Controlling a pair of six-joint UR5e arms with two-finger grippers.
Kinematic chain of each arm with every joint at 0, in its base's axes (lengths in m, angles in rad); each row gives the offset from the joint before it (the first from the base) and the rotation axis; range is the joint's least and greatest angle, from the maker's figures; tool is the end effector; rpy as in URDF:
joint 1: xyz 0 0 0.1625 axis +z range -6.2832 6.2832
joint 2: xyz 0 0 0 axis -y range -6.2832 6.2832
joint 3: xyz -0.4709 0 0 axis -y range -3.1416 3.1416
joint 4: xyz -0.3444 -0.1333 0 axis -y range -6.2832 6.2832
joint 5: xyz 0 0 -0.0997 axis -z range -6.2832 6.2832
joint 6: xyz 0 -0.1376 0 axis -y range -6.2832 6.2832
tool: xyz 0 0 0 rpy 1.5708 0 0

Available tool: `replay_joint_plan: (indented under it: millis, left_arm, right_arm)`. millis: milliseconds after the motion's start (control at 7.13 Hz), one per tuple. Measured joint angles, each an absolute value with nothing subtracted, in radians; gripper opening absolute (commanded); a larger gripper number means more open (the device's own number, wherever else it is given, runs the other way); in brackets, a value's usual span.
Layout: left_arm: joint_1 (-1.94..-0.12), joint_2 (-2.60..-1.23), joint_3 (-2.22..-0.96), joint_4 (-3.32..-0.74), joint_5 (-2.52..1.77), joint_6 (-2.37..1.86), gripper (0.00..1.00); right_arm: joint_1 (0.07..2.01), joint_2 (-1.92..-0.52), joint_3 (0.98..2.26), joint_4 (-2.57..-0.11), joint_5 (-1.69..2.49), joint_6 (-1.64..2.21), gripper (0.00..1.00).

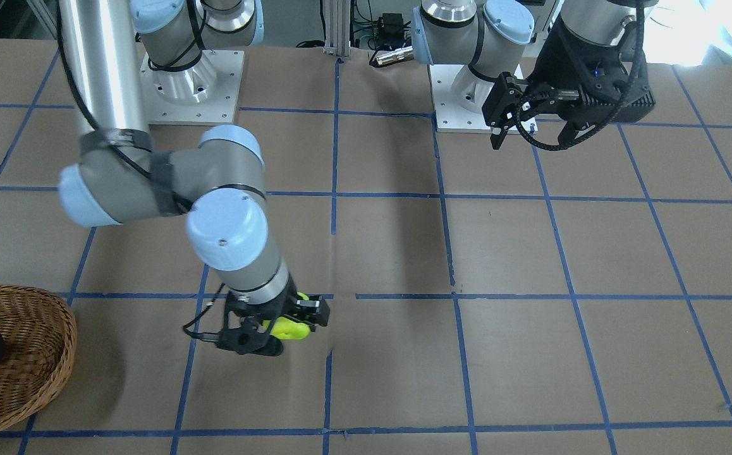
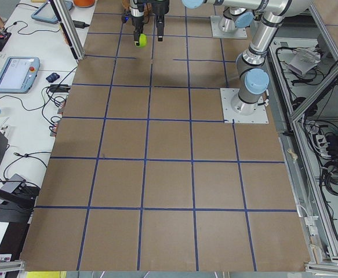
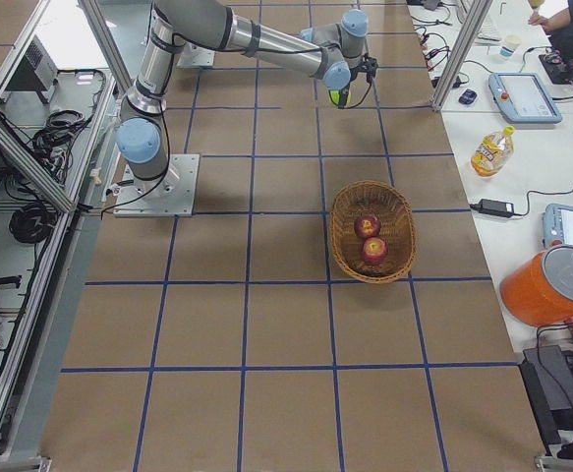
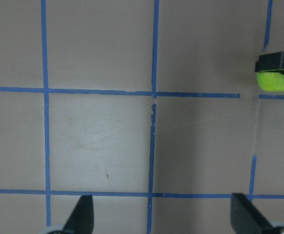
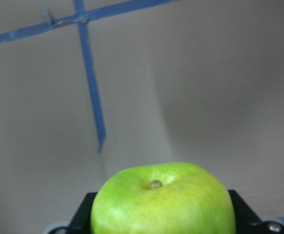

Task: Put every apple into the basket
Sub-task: 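Carry the green apple toward the basket with the right gripper, then lower the green apple into the basket and open the right gripper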

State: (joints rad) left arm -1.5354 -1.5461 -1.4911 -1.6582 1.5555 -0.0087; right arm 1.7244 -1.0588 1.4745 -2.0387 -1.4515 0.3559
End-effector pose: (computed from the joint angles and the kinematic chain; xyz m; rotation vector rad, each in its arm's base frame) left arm -0.1200 -0.4374 0.5333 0.0687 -3.1257 0.0269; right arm 0.2477 -0.6219 0.3027 0.2996 2.9979 -0.0308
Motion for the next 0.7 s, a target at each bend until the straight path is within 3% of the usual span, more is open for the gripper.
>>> replay_joint_plan:
  millis: [701]
  left_arm:
    - [-1.532,-1.555,-1.492,-1.659,1.559,0.005,1.00]
  right_arm:
    - [1.278,-1.121,1.447,-1.915,-1.592,-0.053,0.00]
